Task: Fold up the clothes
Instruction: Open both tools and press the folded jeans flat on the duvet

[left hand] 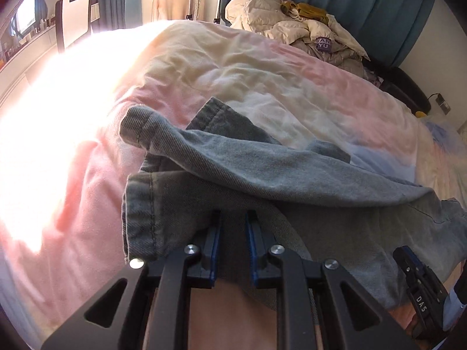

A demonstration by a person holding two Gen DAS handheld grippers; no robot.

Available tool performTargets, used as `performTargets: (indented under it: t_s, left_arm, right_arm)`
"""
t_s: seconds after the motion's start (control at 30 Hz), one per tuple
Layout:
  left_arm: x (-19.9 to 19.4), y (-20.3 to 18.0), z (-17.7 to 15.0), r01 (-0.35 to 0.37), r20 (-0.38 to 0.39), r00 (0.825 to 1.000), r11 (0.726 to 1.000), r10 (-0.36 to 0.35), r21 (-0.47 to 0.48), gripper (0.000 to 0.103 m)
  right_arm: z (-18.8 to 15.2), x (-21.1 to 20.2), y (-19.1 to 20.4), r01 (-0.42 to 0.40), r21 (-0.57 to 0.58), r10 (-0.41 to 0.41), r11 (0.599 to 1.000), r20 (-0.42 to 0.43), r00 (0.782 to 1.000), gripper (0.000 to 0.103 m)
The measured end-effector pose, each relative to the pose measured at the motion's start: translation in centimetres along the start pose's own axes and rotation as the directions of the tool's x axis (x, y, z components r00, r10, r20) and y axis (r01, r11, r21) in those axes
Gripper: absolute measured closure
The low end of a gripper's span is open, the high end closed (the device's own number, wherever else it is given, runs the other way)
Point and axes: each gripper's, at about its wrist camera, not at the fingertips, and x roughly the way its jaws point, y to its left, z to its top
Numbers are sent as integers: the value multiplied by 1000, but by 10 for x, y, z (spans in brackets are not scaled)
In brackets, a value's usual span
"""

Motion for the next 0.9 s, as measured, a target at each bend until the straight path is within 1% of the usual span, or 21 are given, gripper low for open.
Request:
performTargets:
  t_s: [0.07,0.1,0.23,0.37,0.47,0.53,0.6,0.7,0.73,0.83,0.9]
  left_arm:
    - [-7,-1,7,12,20,1000,1000,-12,23,88]
    - [-6,-2,9,10,15,1000,999,-11,36,88]
    - [19,-2,17,4,-60,998,998,0,57,88]
    - [32,-4,38,11,-55,998,998,-8,57,88]
    - [38,-4,59,11,-37,999,999,-9,47,88]
    - [53,1,66,9,-45,999,999,-7,41,88]
    - [70,7,66,17,-74,997,999,-14,38,88]
    - [73,17,62,71,-57,996,997,-71,1,88]
    - [68,19,61,77,-46,996,997,-78,-12,88]
    - [49,26,53,58,-26,998,998,-59,-35,88]
    - [34,37,40,82,-17,996,993,-83,-86,88]
  right_arm:
    - [1,6,0,-8,7,8,1000,-11,1000,81]
    - [1,8,1,-11,11,12,1000,-14,1000,80]
    - [3,14,3,-21,23,21,1000,-24,1000,78]
    - [3,12,2,-40,51,41,998,-26,999,78]
    - [4,11,6,-37,32,37,999,-11,999,78]
    - [5,13,10,-29,14,29,999,-5,1000,78]
    - [5,17,14,-17,-7,17,1000,-2,1000,77]
    - [6,23,17,-13,-21,13,1000,3,1000,77]
    - [7,25,18,-12,-24,12,1000,6,1000,77]
    - [8,26,18,-9,-31,10,999,8,1000,77]
    - [7,24,19,-6,-38,6,999,13,1000,77]
